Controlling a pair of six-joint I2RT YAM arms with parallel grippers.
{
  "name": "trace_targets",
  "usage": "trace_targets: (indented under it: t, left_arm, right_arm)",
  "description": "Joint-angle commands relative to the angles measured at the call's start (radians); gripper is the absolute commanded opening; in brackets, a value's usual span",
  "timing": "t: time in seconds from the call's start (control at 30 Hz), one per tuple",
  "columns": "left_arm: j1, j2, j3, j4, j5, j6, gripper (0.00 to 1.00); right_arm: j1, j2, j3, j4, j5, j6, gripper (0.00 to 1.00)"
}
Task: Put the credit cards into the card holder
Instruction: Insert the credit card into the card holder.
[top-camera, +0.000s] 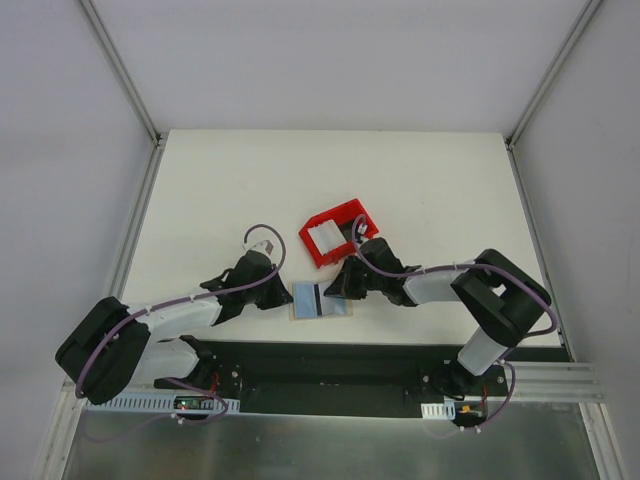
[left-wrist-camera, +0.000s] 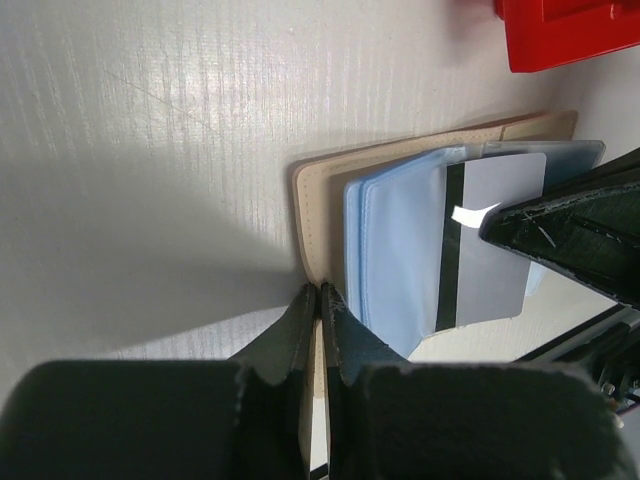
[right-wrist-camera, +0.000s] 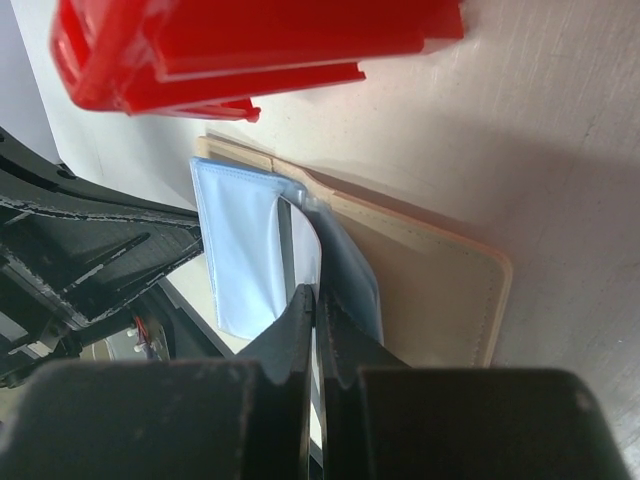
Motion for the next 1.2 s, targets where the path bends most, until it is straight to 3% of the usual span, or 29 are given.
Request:
trace_targets:
  t: [0.0, 0.3, 0.63, 0.87, 1.0, 1.17]
  left_arm:
    - [0.000, 0.051, -0.016, -0.042, 0.031, 0.023, 0.00]
    - [0.000, 0.051, -0.016, -0.047, 0.028, 0.020, 0.00]
    - [-0.004, -0.015, -0.058, -0.057, 0.014, -0.076, 0.00]
    - [-0.107, -0.047, -0.075, -0.057, -0.075, -0.191, 0.00]
    - [-0.113, -0.070, -0.100, -0.059, -0.127, -0.227, 0.00]
    - [-0.112, -0.105, -0.094, -0.080, -0.152, -0.210, 0.00]
  right_arm:
    - [0.043, 0.051, -0.021, -0.037, 0.005, 0.019, 0.00]
    - [0.074, 0.065, -0.009, -0.015, 0.011, 0.036, 0.00]
    - [0.069, -0.051, -0.049, -0.084, 0.161, 0.023, 0.05]
    - [0.095, 0.030, -0.014, -0.026, 0.099, 0.076, 0.05]
    - [0.100, 0.029, -0.015, -0.023, 0.089, 0.073, 0.05]
    - [0.092, -0.027, -0.020, -0.088, 0.124, 0.035, 0.20]
